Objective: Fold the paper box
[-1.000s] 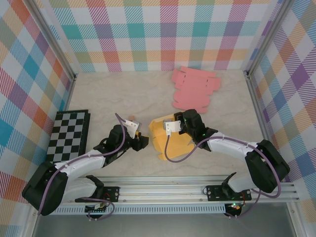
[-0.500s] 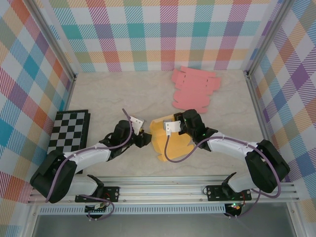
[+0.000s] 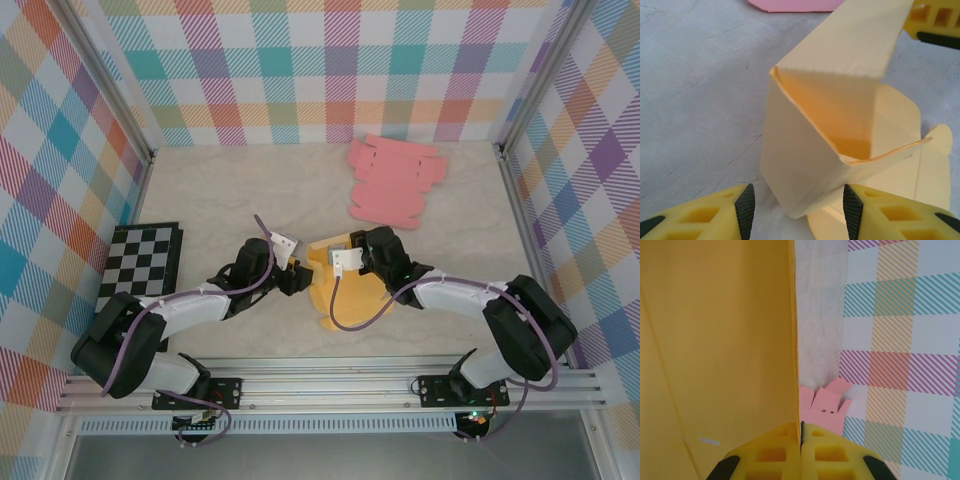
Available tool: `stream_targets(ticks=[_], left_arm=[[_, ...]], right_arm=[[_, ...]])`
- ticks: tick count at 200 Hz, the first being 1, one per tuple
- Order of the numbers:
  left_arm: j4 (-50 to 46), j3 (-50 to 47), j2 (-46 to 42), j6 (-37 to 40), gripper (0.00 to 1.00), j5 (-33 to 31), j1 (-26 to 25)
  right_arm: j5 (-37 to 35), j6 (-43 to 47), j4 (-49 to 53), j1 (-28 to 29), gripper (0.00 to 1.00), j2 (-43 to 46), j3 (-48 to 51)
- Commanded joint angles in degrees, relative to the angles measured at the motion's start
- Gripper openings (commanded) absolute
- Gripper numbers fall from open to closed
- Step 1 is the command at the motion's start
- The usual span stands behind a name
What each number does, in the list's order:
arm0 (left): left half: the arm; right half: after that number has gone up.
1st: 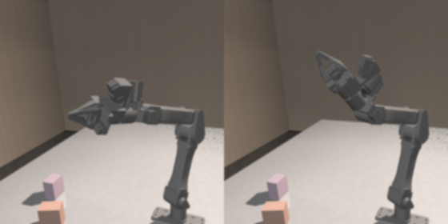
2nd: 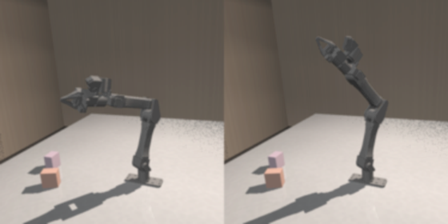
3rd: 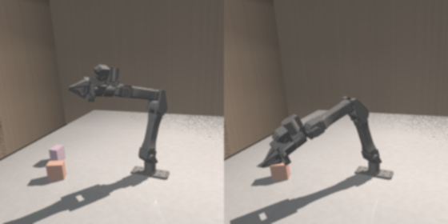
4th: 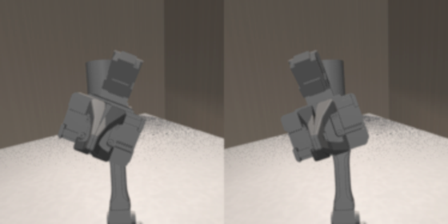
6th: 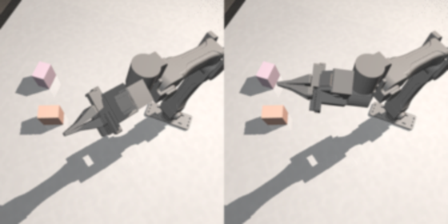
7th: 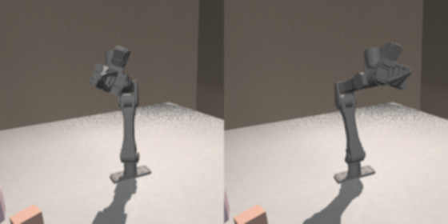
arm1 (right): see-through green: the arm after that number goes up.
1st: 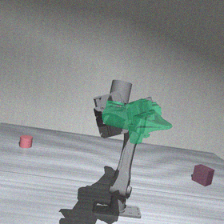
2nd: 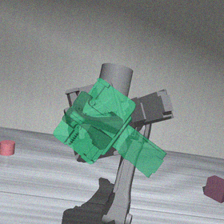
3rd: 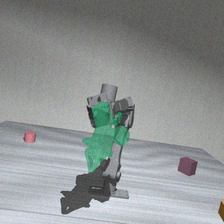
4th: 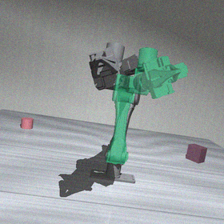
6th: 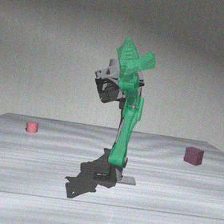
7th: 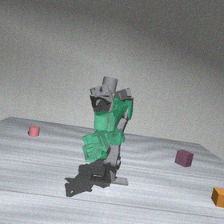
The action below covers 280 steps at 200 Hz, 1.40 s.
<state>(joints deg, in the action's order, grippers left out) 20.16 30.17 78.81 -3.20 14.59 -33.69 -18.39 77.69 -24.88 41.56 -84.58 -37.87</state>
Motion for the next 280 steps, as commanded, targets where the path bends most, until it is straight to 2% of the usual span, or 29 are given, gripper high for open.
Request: stream_targets(ticks=[1, 64, 168, 248, 280], left_arm=[[3.12, -0.26, 0.21, -0.4, 0.52, 1.45, -0.58], [4.18, -1.42, 1.33, -1.54, 0.51, 1.6, -0.76], [2.43, 0.58, 2.18, -4.16, 0.51, -0.34, -1.02], [5.27, -0.46, 3.73, -6.82, 0.51, -6.66, -1.46], [6.92, -0.14, 5.27, -7.43, 0.51, -8.1, -2.57]], right_arm=[[-3.39, 1.51, -6.82, 1.1, 0.0, -2.72, 1.24], [-7.04, 2.72, -14.13, 3.18, 0.0, -4.64, 3.48], [-10.29, 2.73, -18.57, 5.89, 0.0, -4.07, 5.21], [-14.49, 6.31, -25.21, 8.33, 0.0, -7.1, 8.05], [-16.18, 3.97, -24.57, 8.98, 0.0, -7.42, 8.35]])
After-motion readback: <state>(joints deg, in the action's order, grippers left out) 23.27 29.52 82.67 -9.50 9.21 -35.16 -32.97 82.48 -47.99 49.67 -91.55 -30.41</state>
